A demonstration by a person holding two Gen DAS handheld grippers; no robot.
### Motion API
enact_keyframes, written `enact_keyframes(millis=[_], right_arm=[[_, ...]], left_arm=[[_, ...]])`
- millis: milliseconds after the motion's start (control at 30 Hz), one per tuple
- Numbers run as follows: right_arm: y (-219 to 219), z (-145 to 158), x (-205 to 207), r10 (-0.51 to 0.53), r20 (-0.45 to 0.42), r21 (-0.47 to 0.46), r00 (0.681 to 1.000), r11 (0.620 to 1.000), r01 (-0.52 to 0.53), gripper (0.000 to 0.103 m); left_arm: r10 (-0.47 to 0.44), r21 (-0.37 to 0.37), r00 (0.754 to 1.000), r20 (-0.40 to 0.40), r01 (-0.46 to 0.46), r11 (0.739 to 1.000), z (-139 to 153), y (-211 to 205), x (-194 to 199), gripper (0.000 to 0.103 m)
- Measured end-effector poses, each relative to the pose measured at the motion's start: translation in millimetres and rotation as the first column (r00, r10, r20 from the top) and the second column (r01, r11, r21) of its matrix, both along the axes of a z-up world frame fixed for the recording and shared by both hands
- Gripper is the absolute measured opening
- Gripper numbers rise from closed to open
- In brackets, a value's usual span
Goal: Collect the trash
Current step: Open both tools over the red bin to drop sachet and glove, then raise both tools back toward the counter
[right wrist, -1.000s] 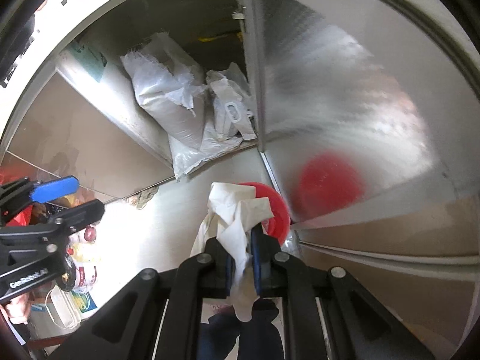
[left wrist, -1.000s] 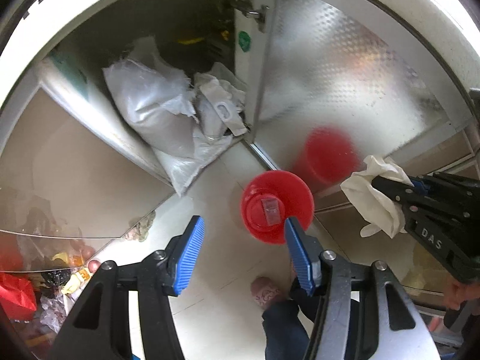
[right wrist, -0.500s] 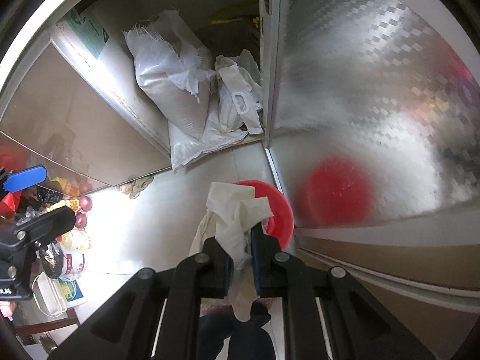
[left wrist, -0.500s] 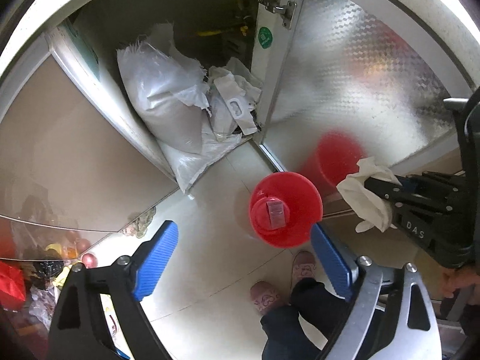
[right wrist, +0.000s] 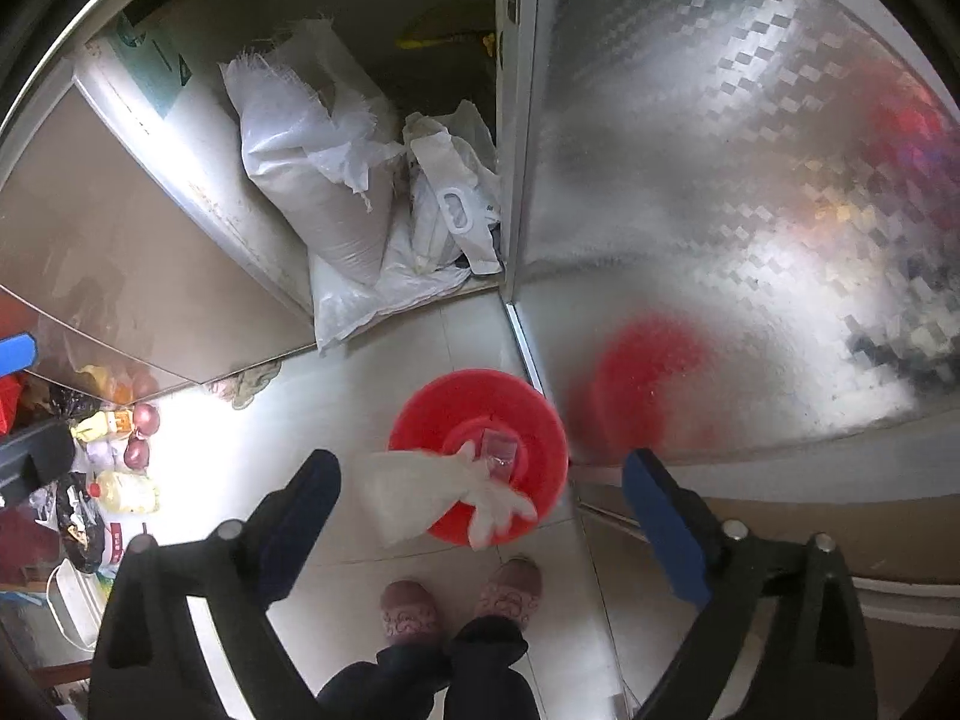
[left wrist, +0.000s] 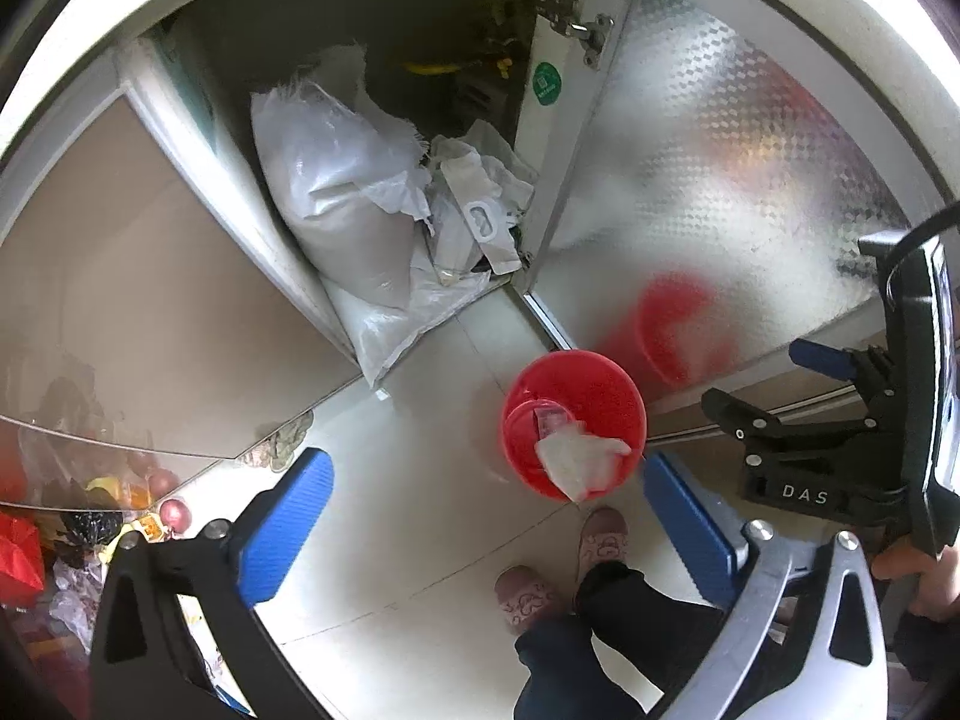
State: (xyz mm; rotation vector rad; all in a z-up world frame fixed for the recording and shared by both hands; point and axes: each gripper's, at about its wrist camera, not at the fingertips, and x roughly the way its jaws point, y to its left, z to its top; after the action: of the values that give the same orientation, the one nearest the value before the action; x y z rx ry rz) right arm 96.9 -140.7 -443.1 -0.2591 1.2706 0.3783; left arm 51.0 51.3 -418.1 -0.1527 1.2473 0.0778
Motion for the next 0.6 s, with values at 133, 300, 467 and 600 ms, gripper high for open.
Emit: enact_keyframes(millis=[133,300,467,600], right_arm=[[-6,14,-2,-0.023,0.001,-0.004,1.000,1.000,0.023,0.096],[-6,50,-12,-0.031,-0.003,0.010,1.000,0.999,0.031,0.096],[-1,112,-27,-0.010,0.034,0.031,0.999,0.999,0.009,0.096],[-2,174,-36,-0.009,0.094,0.064,0.996,0.998,0.003,0.102]], left_arm=[[0.005,0.006,1.000,0.003,-0.005,1.000,15,-1,-8,0.103],[0.015,-0.006,1.000,0.026,-0.015,1.000,54,0,-22,0.103],[0.020,-0.027,0.997,0.068,-0.019,0.999,107,2,-38,0.103],[0.009,-0.029,0.991,0.130,-0.005,1.000,162,0,-49,0.103]])
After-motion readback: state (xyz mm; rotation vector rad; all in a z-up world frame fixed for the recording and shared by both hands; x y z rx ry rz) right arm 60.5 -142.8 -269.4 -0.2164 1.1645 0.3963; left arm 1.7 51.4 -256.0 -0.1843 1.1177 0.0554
